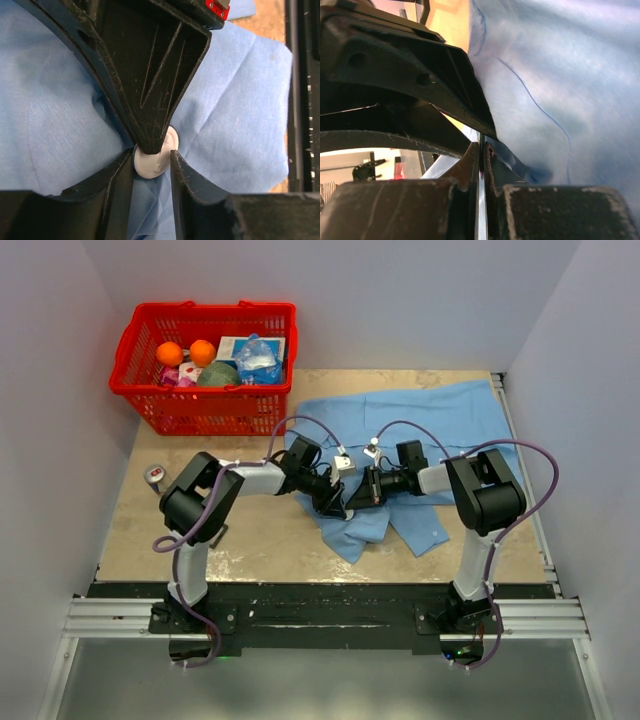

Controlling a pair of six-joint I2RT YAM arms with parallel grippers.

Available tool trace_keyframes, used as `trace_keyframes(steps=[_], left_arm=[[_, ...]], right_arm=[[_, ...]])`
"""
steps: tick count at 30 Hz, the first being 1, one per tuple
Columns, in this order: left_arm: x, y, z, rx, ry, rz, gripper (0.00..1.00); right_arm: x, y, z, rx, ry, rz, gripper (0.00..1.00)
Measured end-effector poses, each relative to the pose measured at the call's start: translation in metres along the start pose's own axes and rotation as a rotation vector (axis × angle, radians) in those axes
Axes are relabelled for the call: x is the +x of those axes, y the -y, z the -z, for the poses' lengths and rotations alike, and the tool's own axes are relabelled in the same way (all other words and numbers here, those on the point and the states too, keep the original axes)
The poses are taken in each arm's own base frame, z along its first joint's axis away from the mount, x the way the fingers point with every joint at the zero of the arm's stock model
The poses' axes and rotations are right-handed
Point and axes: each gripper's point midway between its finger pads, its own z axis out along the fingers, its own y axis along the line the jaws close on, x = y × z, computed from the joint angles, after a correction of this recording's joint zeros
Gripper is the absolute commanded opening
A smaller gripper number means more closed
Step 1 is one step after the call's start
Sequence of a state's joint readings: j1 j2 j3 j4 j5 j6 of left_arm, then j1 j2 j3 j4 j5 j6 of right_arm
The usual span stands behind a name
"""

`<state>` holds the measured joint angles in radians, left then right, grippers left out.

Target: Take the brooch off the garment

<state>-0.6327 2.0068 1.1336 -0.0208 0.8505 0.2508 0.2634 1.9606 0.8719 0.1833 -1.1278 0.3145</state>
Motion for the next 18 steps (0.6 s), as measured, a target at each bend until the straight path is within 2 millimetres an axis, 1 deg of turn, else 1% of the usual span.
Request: trace_keyframes(steps=[7, 10, 14, 18], left_arm=[[-0.004, 0.002, 0.0, 0.065, 0.069, 0.146, 0.41], [-0.003, 0.004, 0.002, 0.109, 0.086, 0.203, 0.45], [0.0, 0.008, 0.009, 0.153, 0.083, 0.227, 0.47], [0.008, 0.011, 0.017, 0.183, 0.064, 0.239, 0.47]], right_arm=[[-0.006, -0.003, -0.002, -0.007, -0.003, 0.039, 0.0], [-0.008, -0.005, -0.001, -0.013, -0.009, 0.061, 0.0], [-0.008, -0.006, -0.001, -0.017, -0.018, 0.085, 0.0], [-0.007, -0.005, 0.0, -0.016, -0.025, 0.093, 0.0]])
